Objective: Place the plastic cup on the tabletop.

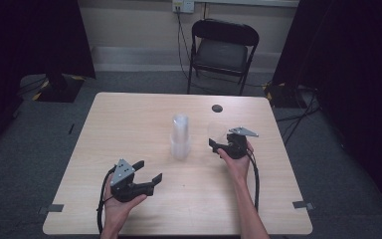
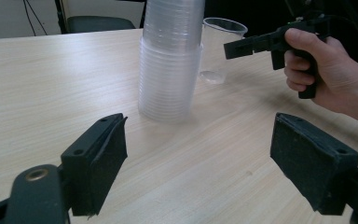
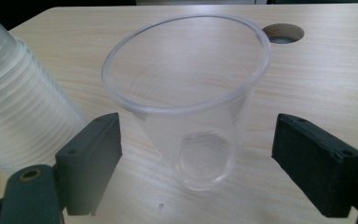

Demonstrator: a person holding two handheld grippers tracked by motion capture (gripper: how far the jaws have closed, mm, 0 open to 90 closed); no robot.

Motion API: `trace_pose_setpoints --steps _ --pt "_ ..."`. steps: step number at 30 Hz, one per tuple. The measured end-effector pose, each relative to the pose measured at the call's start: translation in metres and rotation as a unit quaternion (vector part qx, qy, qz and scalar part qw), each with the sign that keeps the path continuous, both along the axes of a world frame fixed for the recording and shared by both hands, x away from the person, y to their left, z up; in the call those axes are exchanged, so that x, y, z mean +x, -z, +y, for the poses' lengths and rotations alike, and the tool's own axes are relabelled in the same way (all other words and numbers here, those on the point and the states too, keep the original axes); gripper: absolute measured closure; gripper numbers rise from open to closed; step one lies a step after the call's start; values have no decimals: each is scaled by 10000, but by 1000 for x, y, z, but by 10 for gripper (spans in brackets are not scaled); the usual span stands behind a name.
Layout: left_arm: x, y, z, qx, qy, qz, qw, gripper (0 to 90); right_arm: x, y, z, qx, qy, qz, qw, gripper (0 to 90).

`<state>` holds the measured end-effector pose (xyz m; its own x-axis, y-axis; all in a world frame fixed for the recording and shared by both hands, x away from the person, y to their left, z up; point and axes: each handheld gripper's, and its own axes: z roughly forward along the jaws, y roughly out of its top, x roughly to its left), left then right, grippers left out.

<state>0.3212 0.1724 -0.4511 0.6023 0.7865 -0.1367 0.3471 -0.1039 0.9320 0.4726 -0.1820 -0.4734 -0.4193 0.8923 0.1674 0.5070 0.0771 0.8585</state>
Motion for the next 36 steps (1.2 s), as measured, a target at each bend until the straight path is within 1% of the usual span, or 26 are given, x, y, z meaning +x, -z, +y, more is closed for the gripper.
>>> trace_pose_setpoints --steps 3,6,7,8,9,11,13,15,16,17,20,22,23,24,25,27,29,33,35,36 --pt "-1 0 0 34 -24 3 10000 171 -5 -1 -2 64 -70 -88 9999 197" --pt "-1 1 1 2 -30 4 10000 168 -11 -2 -5 125 -58 -116 9998 189" --pt "-1 1 2 45 -42 5 10000 168 -13 -3 -6 138 -56 -138 9998 190" --pt "-1 2 2 49 -36 -10 10000 167 -15 -4 -7 160 -53 -156 9997 193" --pt "-2 3 2 45 -31 15 10000 167 -17 -5 -7 167 -47 -179 9997 194" --pt "-2 5 3 42 -52 45 10000 167 -23 -6 -8 178 -31 -138 9997 188" --pt "-3 5 5 13 -80 56 10000 166 -29 -7 -10 176 -45 -182 9997 187" --pt "-3 5 8 8 -142 79 9999 163 -37 -8 -11 240 -143 -238 9993 180" --pt "-2 5 9 -12 -167 79 9998 159 -41 -9 -12 202 -134 -276 9993 167" --pt "-2 5 10 -21 -214 81 9997 159 -44 -10 -13 207 -139 -313 9992 166" --pt "-2 5 13 -7 -239 75 9997 158 -57 -14 -16 226 -158 -384 9989 162" --pt "-2 6 13 -2 -278 112 9996 158 -63 -16 -17 247 -163 -370 9989 163" --pt "-3 6 14 26 -290 157 9995 158 -66 -16 -17 239 -162 -378 9989 167" --pt "-4 7 14 16 -320 185 9993 158 -70 -17 -17 195 -86 -327 9992 172" --pt "-5 7 14 15 -335 199 9992 158 -74 -18 -16 195 -81 -322 9993 171" --pt "-7 8 14 65 -382 197 9991 158 -82 -19 -15 180 -141 -349 9991 172" --pt "-8 9 15 17 -408 222 9989 158 -90 -21 -12 60 -195 -365 9991 172" --pt "-10 14 17 38 -466 272 9985 158 -106 -21 -9 67 -248 -365 9990 173" --pt "-11 16 19 80 -544 309 9980 163 -112 -18 -6 -17 -260 -320 9991 173" --pt "-12 17 19 77 -589 338 9977 164 -115 -16 -4 -126 -296 -318 9990 173"
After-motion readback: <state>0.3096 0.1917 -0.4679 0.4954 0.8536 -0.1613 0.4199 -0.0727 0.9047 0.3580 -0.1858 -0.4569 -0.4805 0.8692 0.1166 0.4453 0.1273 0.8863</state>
